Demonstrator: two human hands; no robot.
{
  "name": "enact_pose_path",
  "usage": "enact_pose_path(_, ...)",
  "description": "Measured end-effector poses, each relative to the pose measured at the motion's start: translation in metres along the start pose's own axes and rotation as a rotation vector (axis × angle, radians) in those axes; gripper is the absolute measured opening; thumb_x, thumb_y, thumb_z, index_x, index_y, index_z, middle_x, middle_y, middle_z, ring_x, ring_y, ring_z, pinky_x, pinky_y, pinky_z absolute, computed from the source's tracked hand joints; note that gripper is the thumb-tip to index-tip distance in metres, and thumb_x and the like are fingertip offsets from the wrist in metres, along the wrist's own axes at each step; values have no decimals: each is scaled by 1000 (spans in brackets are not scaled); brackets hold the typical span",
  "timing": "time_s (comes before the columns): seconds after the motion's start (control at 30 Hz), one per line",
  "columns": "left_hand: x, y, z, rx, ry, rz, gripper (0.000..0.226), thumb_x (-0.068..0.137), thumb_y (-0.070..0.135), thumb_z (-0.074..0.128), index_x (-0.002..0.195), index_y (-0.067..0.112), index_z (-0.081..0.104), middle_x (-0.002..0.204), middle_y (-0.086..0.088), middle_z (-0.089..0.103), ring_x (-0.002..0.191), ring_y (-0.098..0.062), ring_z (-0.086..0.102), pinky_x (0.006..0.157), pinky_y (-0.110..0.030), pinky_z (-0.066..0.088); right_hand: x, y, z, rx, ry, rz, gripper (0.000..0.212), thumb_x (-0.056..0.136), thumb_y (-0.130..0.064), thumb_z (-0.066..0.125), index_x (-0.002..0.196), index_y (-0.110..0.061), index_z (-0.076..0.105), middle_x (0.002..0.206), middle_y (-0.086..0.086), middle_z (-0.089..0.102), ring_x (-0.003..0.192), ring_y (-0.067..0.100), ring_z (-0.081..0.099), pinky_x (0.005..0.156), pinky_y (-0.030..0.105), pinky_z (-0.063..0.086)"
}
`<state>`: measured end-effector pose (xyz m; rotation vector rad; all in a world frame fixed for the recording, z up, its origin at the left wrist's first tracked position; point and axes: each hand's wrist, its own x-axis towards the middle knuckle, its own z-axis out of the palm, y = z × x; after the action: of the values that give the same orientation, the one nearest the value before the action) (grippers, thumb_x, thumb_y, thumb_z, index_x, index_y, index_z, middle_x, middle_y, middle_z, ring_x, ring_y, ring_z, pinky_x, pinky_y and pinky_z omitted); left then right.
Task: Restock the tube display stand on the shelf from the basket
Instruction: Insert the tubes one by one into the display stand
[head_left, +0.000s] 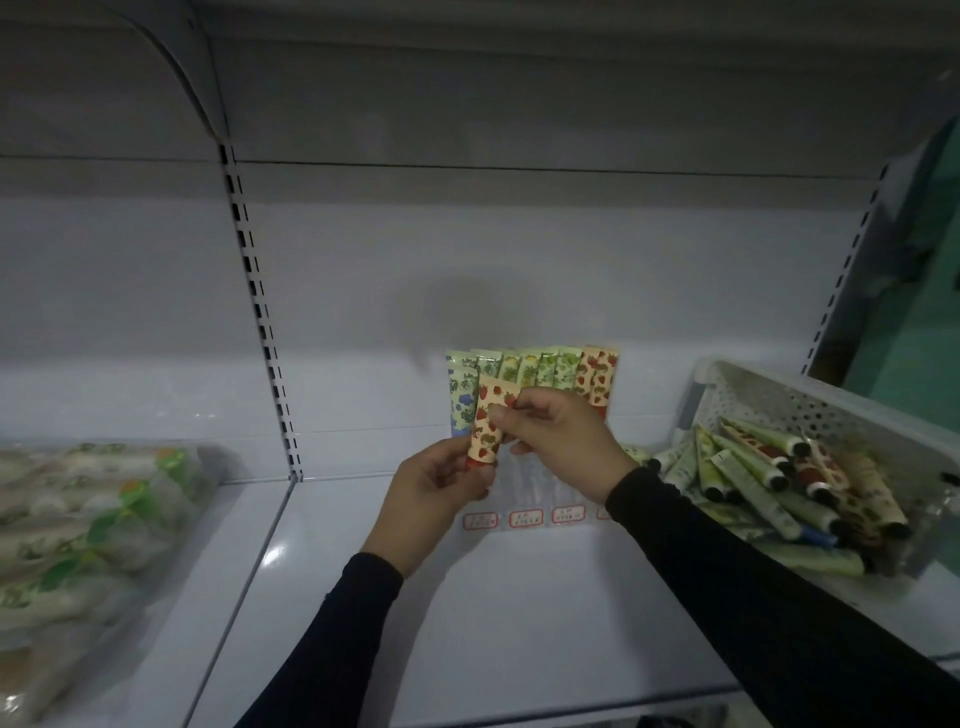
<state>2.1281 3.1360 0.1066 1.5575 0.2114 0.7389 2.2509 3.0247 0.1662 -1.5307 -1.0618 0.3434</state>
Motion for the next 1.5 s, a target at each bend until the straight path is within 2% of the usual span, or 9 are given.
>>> enact_pose_path(0.23, -4, -21, -33, 624, 250, -78, 22, 92, 30, 64, 111, 20, 70, 111, 6, 70, 96, -7, 64, 94, -33, 51, 8, 9, -19, -72, 169, -16, 22, 89, -24, 68, 86, -2, 67, 85, 11, 72, 80, 25, 70, 79, 37, 59)
enact_pose_path(0.3, -5, -29, -48, 885, 162, -133, 34, 92, 42, 59, 115, 18, 68, 118, 4, 64, 107, -16, 60, 97, -31, 45, 12, 12, -25, -140, 226, -24, 23, 89, -27, 68, 82, -5, 67, 82, 9, 72, 80, 26, 69, 77, 37, 58)
enact_pose_path(0.4, -8, -38, -61, 1184, -3, -100, 50, 83, 60, 37, 88, 17, 61, 90, 6, 60, 93, -21, 58, 87, -35, 47, 21, 17, -30, -207, 270, -17, 27, 88, -30, 68, 87, -3, 66, 86, 7, 72, 82, 22, 69, 76, 39, 59)
enact_pose_path(0.5, -8, -47, -62, 1384, -103, -155, 73, 77, 64, 14, 112, 16, 56, 112, -1, 55, 114, -24, 49, 98, -34, 38, 29, 23, -35, -262, 296, -5, 26, 88, -34, 67, 91, -8, 67, 89, 2, 71, 83, 17, 69, 74, 34, 58)
enact_pose_path(0.6, -6, -51, -58, 1441, -136, -225, 72, 91, 64, 19, 146, 21, 34, 154, -7, 32, 142, -25, 24, 114, -37, 20, 33, 25, -49, -287, 321, 2, 24, 88, -36, 65, 91, -13, 66, 89, -1, 71, 81, 17, 69, 60, 23, 55)
enact_pose_path(0.67, -5, -52, -58, 1439, -156, -239, 68, 97, 60, 23, 153, 22, 22, 162, -8, 16, 149, -25, 11, 119, -38, 11, 33, 27, -61, -297, 346, -8, 23, 88, -35, 66, 90, -13, 66, 89, 1, 72, 81, 19, 70, 70, 31, 58)
enact_pose_path(0.93, -8, -43, -52, 1453, -144, -261, 79, 85, 67, 15, 149, 22, 28, 159, -5, 23, 146, -23, 17, 117, -35, 14, 28, 35, -89, -380, 441, -15, 17, 91, -30, 65, 79, -18, 61, 81, -4, 66, 76, 10, 62, 66, 18, 43)
enact_pose_path(1.27, -9, -39, -50, 1447, -134, -261, 63, 98, 56, 29, 152, 23, 27, 162, -6, 16, 149, -22, 12, 119, -36, 11, 31, 48, -87, -474, 383, -35, 30, 92, -30, 62, 97, 0, 66, 91, 12, 71, 87, 26, 64, 81, 36, 52)
enact_pose_path(1.5, -10, -36, -48, 1455, -127, -216, 63, 94, 59, 28, 143, 20, 38, 155, -4, 31, 142, -21, 24, 114, -33, 18, 29, 51, -81, -504, 371, -10, 28, 92, -29, 63, 91, 0, 66, 89, 11, 69, 86, 26, 63, 78, 32, 50)
